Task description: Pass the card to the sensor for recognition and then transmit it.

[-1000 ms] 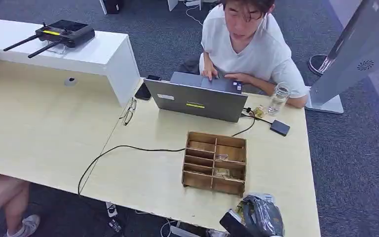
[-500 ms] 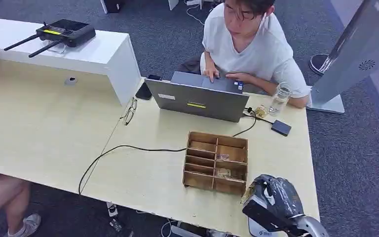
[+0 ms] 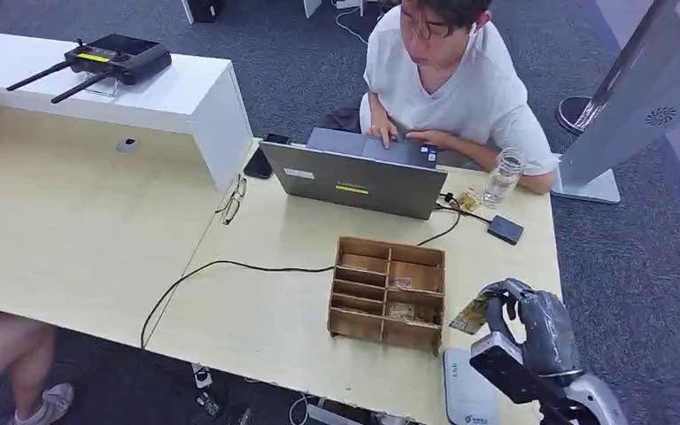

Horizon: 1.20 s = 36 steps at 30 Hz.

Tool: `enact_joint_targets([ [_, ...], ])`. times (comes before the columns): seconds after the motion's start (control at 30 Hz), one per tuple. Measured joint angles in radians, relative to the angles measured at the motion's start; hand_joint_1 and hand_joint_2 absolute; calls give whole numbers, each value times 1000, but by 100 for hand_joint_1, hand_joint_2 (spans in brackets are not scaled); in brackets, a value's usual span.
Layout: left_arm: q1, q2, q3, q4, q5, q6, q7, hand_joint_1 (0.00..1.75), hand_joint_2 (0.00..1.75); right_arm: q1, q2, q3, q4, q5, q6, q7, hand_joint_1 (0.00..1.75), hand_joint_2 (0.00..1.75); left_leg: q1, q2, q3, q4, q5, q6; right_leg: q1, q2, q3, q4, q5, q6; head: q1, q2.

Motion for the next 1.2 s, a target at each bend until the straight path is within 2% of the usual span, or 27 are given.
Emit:
enact_joint_targets([
  [0.07,4,2,0,2,0,0,2,0,0,40,30,36,-28,32,-77,21,175,175,-1,1,-1,0,-1,-1,-1,2,-2,1,0,-2,-2,0],
  [0.17,-2,2,0,3,-2,1,5,0,0,50,49,74,-54,16,-113,26,175,175,-1,4,0,0,-1,-1,-1,3,-3,1,0,-1,-1,0],
  [0.67,-5,5,0,3,-2,5,6,0,0,16,108,135,-85,-74,-103,-20,175,175,-1,4,0,0,-1,-1,-1,3,-3,1,0,-1,-1,0],
  [1.2,-17,5,3,3,26,21,1,0,0,-50,207,155,-55,-107,-81,-19,175,175,-1,4,0,0,-1,-1,-1,3,-3,1,0,-1,-1,0],
])
